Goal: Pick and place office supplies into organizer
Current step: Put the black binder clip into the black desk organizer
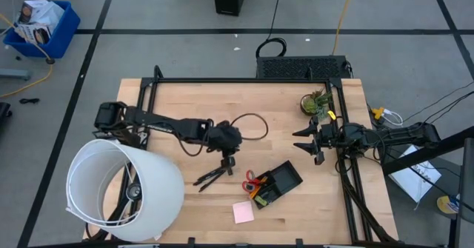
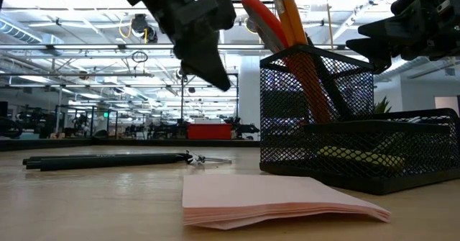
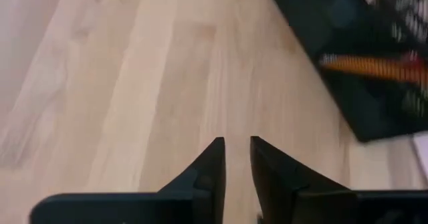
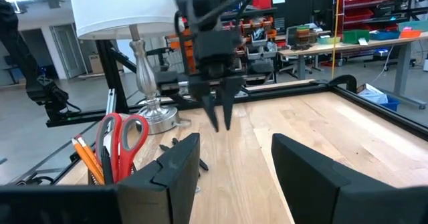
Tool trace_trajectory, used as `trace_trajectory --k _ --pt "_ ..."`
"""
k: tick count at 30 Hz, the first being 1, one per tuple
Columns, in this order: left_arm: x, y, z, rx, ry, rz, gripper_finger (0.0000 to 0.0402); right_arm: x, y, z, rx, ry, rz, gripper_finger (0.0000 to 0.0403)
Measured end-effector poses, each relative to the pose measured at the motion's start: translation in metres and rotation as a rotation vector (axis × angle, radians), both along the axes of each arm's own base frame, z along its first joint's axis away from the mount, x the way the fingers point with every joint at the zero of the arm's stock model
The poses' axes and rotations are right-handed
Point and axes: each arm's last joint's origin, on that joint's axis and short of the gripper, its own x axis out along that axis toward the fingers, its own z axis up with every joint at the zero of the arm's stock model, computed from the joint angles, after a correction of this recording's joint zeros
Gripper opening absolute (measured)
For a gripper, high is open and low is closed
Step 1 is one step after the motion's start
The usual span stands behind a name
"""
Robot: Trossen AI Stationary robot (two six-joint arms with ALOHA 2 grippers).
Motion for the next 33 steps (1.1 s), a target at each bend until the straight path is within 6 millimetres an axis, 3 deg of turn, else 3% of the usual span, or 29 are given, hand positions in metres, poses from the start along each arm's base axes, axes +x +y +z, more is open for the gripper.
trace_trajectory --k 9,14,19,28,33 --pt "-0.007 -0.020 -0.009 0.052 0.089 0.018 0.0204 0.000 0.000 0.000 0.000 -0.001 0.000 0.0183" --pt "-0.002 -0.035 -0.029 0.053 0.137 -0.048 0.0254 0.000 0.000 0.000 0.000 -0.001 -0.001 0.0183" --pt "-0.002 -0.047 -0.042 0.056 0.192 -0.125 0.0270 0.000 0.000 0.000 -0.001 0.005 0.000 0.0183" --pt "-0.004 -0.056 -0.043 0.047 0.195 -0.080 0.0271 0.000 0.000 0.000 0.000 0.003 0.000 0.0183" --pt "-0.003 -0.064 -0.056 0.053 0.231 -0.075 0.0271 0.000 0.000 0.000 0.000 0.003 0.000 0.0183"
